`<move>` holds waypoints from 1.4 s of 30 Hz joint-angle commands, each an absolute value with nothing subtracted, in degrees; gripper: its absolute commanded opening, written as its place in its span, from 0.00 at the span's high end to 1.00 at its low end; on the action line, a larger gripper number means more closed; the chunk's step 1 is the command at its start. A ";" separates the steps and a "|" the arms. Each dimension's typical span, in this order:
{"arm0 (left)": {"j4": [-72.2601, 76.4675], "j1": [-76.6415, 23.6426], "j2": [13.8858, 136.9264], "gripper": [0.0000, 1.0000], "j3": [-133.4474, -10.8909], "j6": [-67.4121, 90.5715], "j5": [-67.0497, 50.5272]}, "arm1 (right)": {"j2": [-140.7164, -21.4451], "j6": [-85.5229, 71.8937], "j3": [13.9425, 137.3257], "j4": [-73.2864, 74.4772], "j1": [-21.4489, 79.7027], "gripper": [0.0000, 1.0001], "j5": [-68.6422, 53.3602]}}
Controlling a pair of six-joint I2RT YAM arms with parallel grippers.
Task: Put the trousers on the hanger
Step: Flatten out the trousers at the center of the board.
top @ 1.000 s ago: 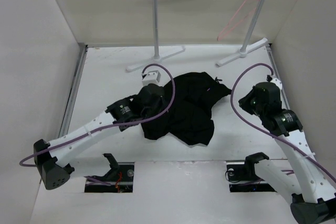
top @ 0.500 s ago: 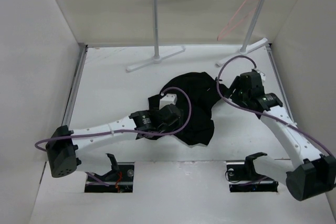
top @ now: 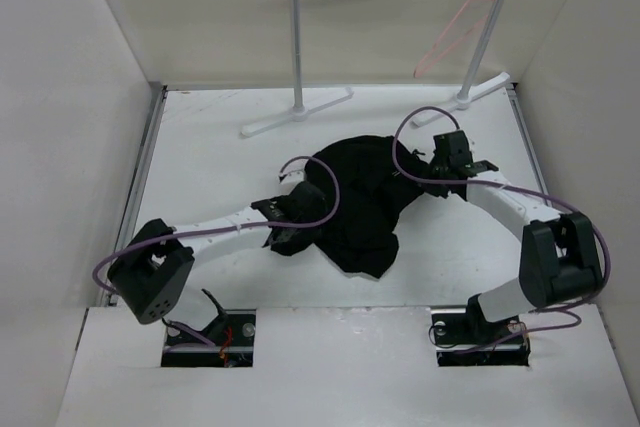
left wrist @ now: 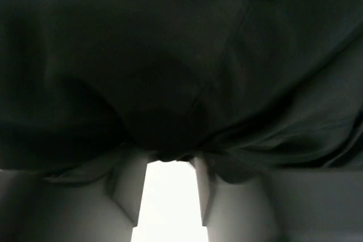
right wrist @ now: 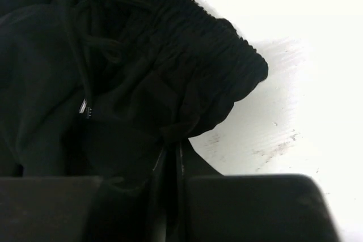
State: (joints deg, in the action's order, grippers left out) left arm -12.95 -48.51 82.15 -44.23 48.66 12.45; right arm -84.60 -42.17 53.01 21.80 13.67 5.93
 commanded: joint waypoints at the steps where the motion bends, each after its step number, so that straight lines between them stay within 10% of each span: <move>1: -7.91 -42.08 81.48 0.81 -44.38 48.43 15.73 | -79.38 -42.28 57.30 17.84 14.54 0.91 7.29; 5: -11.41 -33.02 76.13 0.95 -48.85 44.75 17.57 | -72.44 -40.79 60.20 22.40 15.42 0.94 8.70; 18: -29.26 -12.88 68.54 0.93 -89.17 33.14 13.99 | -51.52 -37.44 79.99 43.50 23.59 0.94 12.66; 27: -30.59 -18.94 68.29 0.90 -89.04 26.38 20.20 | -50.69 -41.39 65.65 40.36 16.93 0.95 9.94; 36: -33.91 -22.26 79.28 0.92 -110.91 12.58 22.76 | -65.66 -38.42 88.14 35.59 19.02 0.96 13.44; 40: -36.39 -33.23 72.45 0.85 -95.25 15.62 26.00 | -59.96 -38.67 79.93 37.44 21.40 0.96 18.80; 42: -36.39 -41.14 68.22 0.65 -81.28 22.37 28.82 | -56.09 -41.64 70.62 38.05 20.35 0.96 20.47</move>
